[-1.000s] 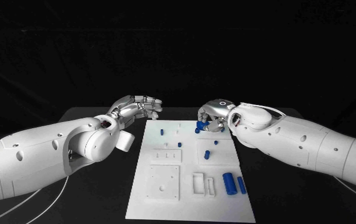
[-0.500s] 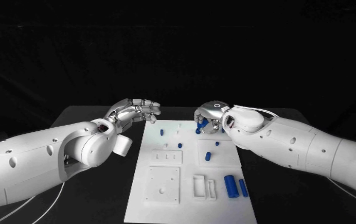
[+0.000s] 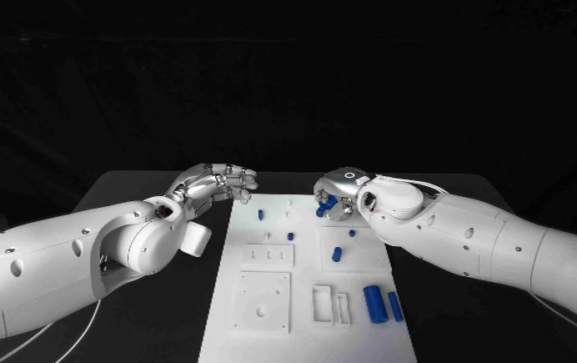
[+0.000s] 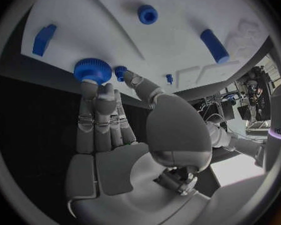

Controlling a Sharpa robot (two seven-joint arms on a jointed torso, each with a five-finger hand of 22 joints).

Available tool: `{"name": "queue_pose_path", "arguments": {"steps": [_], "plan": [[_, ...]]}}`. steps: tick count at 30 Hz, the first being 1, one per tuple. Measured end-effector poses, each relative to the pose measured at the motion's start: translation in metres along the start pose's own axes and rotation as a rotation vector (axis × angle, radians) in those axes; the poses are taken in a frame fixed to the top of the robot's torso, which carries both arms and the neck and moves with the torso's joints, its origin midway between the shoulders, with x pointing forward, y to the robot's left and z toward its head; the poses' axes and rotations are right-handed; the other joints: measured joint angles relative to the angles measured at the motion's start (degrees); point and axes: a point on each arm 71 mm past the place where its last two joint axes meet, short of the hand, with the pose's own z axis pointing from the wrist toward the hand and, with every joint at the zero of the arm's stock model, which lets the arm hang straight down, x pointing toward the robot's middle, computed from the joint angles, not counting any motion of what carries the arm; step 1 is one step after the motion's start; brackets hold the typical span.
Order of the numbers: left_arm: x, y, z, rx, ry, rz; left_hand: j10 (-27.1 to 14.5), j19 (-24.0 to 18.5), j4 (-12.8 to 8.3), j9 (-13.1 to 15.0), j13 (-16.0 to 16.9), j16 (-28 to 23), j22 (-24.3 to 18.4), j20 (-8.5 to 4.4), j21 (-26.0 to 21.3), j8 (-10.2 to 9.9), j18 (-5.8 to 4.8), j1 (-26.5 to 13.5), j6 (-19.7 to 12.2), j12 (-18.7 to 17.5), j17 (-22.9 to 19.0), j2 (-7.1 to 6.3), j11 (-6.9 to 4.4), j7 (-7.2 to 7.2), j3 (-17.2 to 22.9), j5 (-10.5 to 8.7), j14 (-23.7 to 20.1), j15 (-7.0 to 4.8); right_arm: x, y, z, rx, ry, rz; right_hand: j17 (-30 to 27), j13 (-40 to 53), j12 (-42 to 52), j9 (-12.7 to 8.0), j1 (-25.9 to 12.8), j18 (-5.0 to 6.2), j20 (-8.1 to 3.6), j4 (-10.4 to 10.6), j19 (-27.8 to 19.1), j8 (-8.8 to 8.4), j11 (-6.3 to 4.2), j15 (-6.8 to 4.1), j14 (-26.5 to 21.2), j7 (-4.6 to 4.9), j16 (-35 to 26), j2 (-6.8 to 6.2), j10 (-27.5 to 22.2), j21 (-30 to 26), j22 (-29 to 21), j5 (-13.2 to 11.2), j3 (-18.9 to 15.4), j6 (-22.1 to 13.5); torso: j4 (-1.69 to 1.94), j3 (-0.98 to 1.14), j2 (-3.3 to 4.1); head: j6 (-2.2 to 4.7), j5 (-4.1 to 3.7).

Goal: Assemble the parts on the task board

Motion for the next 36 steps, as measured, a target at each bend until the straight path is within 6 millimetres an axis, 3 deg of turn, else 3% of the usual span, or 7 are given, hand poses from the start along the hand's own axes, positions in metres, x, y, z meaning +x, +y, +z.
{"name": "queue_pose_path", "arguments": {"steps": [14, 30, 36], "plan": [[-0.0016, -0.0003, -0.002, -0.002, -0.002, 0.0, 0.0, 0.0, 0.0, 0.0, 0.0, 0.0, 0.0, 0.0, 0.0, 0.0, -0.26, -0.2, 0.0, -0.2, 0.0, 0.23, 0.0, 0.0, 0.0, 0.0, 0.0, 0.0, 0.0019, 0.0027, -0.001, -0.004, 0.009, 0.003, -0.8, 0.4, 0.5, 0.2, -1.3, -0.27, -0.07, -0.1, 0.3, 0.0, -0.87, -0.34, -0.4, -0.61, 0.9, 0.25, 2.0, 0.8, 0.0, -1.5, 2.0, 1.3, -0.18, 0.14, 0.83, 0.42, 0.2], [-0.005, 0.0002, -0.0005, -0.003, -0.012, 0.004, 0.0, 0.0, 0.2, 0.0, 0.0, 0.0, 0.0, 0.01, 0.0, 0.0, -0.29, -0.2, 0.0, -0.2, 0.0, 0.23, 0.0, 0.0, -0.2, -0.22, 0.0, 0.0, 0.0034, 0.0087, -0.0014, -0.018, 0.018, 0.01, -1.5, 1.3, 0.5, 0.5, -2.8, -0.69, -0.31, 0.3, 0.0, 0.01, -1.24, -0.63, -0.7, -0.87, 1.4, 0.87, 3.1, 1.3, 0.0, -2.9, 2.7, 1.9, -0.31, 0.13, 1.42, 0.38, 0.24], [-0.0057, 0.0002, -0.0009, -0.003, -0.013, 0.004, 0.0, 0.0, 0.2, 0.0, 0.0, 0.0, 0.0, 0.01, 0.0, 0.0, -0.3, -0.2, 0.0, -0.4, 0.0, 0.22, 0.0, 0.0, -0.2, -0.22, 0.0, 0.0, 0.0015, 0.0085, 0.0003, -0.015, 0.02, 0.008, -1.8, 2.1, 0.7, 0.6, -3.4, -0.7, -0.31, 0.7, 0.1, 0.01, -1.65, -0.63, -0.7, -1.09, 1.8, 0.99, 3.9, 1.9, 0.0, -4.6, 3.8, 2.6, -0.25, 0.12, 1.6, 0.47, 0.14]]}}
